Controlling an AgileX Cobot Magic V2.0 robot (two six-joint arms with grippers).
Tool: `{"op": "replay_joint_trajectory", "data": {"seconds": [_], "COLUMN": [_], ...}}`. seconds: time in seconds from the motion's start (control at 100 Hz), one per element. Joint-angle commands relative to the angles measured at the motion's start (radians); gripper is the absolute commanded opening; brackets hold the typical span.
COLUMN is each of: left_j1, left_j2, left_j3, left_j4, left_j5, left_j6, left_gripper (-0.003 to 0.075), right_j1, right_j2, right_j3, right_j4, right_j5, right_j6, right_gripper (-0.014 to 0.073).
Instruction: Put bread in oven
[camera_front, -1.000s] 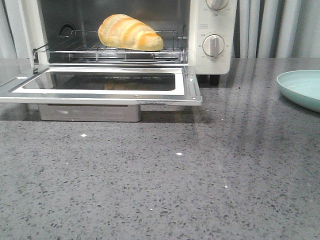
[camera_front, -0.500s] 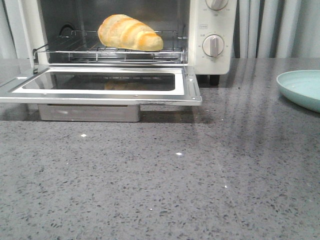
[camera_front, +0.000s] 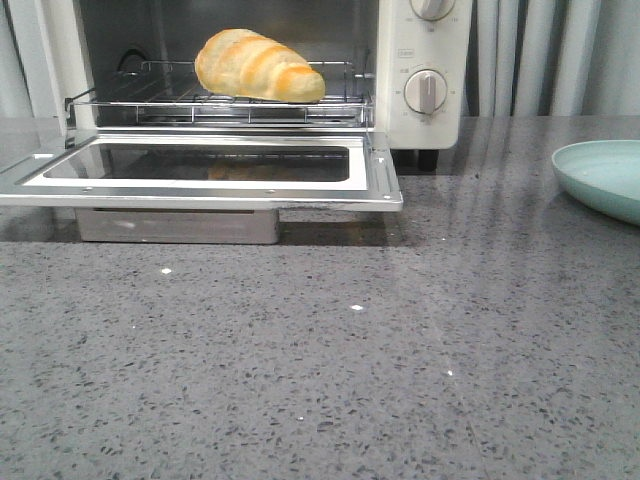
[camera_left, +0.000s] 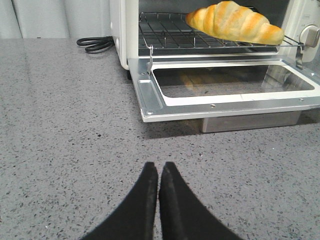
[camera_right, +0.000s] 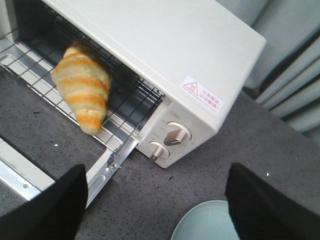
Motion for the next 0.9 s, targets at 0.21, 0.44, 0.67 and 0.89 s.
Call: {"op": "replay_joint_trajectory", "data": {"seconds": [0.21, 0.44, 0.67, 0.89], "left_j1": [0.002, 0.002, 0.002, 0.002], "left_j2": [-0.024, -0.024, -0.024, -0.024], "left_j3": [-0.028, -0.028, -0.028, -0.028], "left_j4": [-0.008, -0.008, -0.008, -0.008], "left_j5": [-0.086, -0.086, -0.086, -0.086], "left_j6": [-0.009, -0.009, -0.009, -0.009], "left_gripper": [-0.0021, -0.0021, -0.0021, -0.0021], "right_j1": [-0.233, -0.377, -0.477, -0.547], "right_j2": [-0.055, -0.156, -0.358, -0.568], "right_j3": [-0.010, 0.144, 0.427, 0.769], "right_j4": [0.095, 0.095, 0.095, 0.127], "right_j5": [0.018, -0.037, -0.211, -0.425], "right_j6": [-0.008, -0.015, -0.015, -0.015], "right_gripper": [0.0517, 0.0517, 0.0517, 0.0517]}}
